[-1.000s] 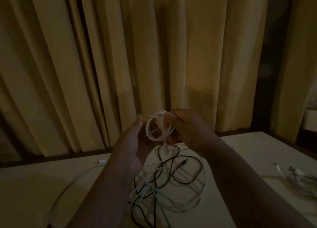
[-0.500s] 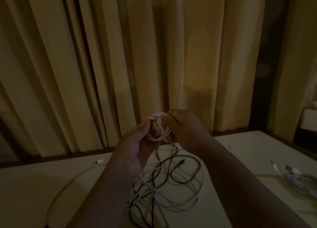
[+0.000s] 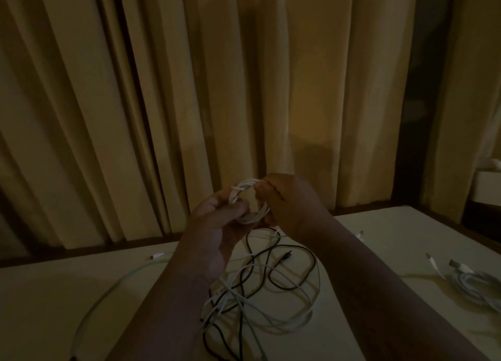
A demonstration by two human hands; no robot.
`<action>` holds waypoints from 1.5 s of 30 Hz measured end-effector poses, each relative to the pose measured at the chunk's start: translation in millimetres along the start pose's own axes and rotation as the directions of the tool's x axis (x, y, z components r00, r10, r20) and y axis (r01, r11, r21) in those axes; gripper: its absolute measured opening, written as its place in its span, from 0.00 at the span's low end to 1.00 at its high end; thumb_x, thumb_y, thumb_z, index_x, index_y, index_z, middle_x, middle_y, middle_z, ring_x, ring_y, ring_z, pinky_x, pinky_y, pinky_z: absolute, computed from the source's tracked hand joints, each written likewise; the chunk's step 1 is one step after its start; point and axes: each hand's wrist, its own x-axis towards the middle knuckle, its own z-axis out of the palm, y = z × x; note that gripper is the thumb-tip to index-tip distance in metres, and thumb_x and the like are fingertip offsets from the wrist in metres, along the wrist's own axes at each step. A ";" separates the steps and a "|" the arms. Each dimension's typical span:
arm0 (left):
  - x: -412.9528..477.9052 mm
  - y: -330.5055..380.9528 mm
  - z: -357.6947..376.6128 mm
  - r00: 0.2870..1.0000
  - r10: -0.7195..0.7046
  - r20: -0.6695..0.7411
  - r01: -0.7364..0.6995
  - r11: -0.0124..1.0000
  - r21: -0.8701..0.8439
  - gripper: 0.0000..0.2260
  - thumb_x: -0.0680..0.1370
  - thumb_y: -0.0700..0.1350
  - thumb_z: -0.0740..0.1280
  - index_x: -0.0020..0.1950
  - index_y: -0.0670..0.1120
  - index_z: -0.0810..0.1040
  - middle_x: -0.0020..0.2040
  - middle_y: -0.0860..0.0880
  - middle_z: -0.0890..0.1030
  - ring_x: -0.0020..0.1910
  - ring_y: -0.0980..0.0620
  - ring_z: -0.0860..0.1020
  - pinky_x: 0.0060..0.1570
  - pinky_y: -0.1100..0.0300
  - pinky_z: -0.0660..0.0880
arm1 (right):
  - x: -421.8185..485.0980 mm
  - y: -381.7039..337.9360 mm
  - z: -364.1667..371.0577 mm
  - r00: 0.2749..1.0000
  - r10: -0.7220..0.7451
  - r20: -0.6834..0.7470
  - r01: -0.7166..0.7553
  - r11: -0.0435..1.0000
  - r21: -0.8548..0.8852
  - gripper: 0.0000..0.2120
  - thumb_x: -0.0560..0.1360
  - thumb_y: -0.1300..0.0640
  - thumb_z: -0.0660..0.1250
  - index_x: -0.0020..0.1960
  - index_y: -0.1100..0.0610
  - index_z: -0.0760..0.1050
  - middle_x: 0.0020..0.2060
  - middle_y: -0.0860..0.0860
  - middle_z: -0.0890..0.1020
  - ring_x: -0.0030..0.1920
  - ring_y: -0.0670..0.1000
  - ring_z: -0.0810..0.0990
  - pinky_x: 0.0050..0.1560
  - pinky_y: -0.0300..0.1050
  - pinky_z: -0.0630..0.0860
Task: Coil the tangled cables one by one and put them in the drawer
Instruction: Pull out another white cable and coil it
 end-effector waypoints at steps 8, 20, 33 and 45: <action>1.5 -0.5 -7.5 0.888 0.434 -0.150 -0.218 0.686 0.694 0.11 0.72 0.42 0.75 0.53 0.53 0.83 0.48 0.56 0.83 0.48 0.56 0.83 0.45 0.54 0.83 | -0.9 -1.1 -1.0 0.998 0.057 0.004 -0.057 0.993 0.106 0.16 0.85 0.51 0.58 0.40 0.50 0.74 0.32 0.50 0.80 0.29 0.45 0.81 0.35 0.46 0.80; -0.3 20.3 -23.4 0.880 0.468 0.084 -0.312 0.435 0.845 0.08 0.75 0.38 0.74 0.47 0.52 0.87 0.38 0.53 0.84 0.37 0.53 0.83 0.39 0.52 0.83 | 1.5 9.5 -6.3 1.000 -0.003 -0.013 0.002 0.997 -0.079 0.13 0.84 0.51 0.59 0.42 0.49 0.73 0.36 0.46 0.77 0.34 0.44 0.78 0.34 0.37 0.71; -5.0 38.1 -25.7 0.806 0.583 0.097 -0.368 0.367 0.854 0.12 0.76 0.42 0.73 0.42 0.60 0.80 0.40 0.56 0.82 0.41 0.60 0.81 0.43 0.64 0.78 | -1.6 2.5 -11.7 0.978 0.140 0.152 -0.184 0.925 0.332 0.11 0.83 0.55 0.62 0.47 0.57 0.81 0.35 0.58 0.84 0.35 0.55 0.86 0.39 0.51 0.84; -1.1 29.8 -21.7 0.902 0.422 -0.089 -0.271 0.714 0.645 0.08 0.79 0.36 0.69 0.45 0.48 0.83 0.39 0.50 0.86 0.40 0.56 0.84 0.38 0.66 0.79 | -0.7 3.3 -22.2 0.976 0.062 0.208 -0.043 0.995 -0.095 0.11 0.82 0.53 0.64 0.44 0.58 0.77 0.37 0.53 0.79 0.33 0.42 0.75 0.34 0.36 0.74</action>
